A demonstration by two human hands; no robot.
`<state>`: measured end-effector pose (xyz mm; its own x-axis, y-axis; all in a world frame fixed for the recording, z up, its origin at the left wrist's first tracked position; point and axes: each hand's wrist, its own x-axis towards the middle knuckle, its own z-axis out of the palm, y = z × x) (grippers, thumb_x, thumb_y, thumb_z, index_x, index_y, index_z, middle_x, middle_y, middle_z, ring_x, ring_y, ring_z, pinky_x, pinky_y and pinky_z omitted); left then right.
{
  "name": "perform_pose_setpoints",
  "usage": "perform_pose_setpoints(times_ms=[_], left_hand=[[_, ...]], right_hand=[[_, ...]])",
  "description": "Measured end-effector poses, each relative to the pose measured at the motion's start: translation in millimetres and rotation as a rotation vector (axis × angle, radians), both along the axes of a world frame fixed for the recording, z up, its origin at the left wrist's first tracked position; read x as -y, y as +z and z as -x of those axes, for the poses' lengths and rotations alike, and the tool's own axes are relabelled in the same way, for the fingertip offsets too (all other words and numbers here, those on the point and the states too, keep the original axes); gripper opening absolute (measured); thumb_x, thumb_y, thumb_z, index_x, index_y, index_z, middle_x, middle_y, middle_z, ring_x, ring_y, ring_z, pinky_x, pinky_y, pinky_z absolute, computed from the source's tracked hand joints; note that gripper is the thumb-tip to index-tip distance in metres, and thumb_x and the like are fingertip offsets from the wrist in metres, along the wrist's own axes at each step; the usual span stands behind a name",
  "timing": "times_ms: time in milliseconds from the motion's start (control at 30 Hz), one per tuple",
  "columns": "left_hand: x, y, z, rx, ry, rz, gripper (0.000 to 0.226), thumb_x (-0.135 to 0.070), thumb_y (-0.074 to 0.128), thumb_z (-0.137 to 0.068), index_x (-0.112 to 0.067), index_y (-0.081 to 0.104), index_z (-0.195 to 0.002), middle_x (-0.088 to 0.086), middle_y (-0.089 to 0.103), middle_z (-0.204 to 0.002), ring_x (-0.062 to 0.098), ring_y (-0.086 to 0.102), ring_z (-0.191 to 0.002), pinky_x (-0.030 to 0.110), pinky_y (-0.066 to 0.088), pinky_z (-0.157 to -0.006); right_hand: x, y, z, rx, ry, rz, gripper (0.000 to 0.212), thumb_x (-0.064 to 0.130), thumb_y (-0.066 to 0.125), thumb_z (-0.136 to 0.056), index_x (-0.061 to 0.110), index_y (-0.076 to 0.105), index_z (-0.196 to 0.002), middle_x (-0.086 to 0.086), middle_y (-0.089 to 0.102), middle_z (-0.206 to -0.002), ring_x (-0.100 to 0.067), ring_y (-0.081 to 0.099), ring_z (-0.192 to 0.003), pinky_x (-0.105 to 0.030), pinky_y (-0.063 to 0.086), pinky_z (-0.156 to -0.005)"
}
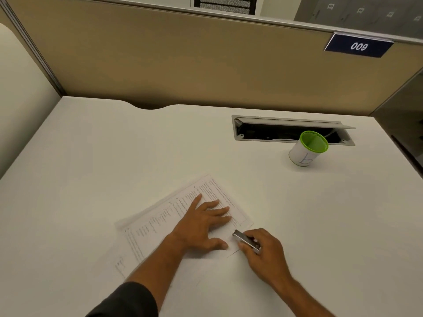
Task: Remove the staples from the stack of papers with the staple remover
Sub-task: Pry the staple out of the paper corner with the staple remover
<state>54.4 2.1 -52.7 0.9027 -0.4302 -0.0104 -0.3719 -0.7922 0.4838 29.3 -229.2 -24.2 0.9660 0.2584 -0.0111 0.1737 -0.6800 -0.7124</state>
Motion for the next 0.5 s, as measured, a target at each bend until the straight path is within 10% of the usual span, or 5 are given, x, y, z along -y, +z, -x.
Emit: perform_pose_setpoints(times_ms=[500], left_hand=[[6.3,0.7,4.5,0.067,-0.089,-0.22,0.073,-0.085,0.029,-0.084,-0.05,0.026,-0.148,-0.017,0.023,-0.161,0.02,0.012,-0.152,0.061,-0.001,-0.12]], right_hand=[[1.8,-3.5,2.7,-0.024,0.064,0.173,0.023,0.028,0.072,-0.079,0.028,0.068,-0.101,0.013,0.068,-0.091,-0.008,0.063,-0.078,-0.021,0.053,-0.071]])
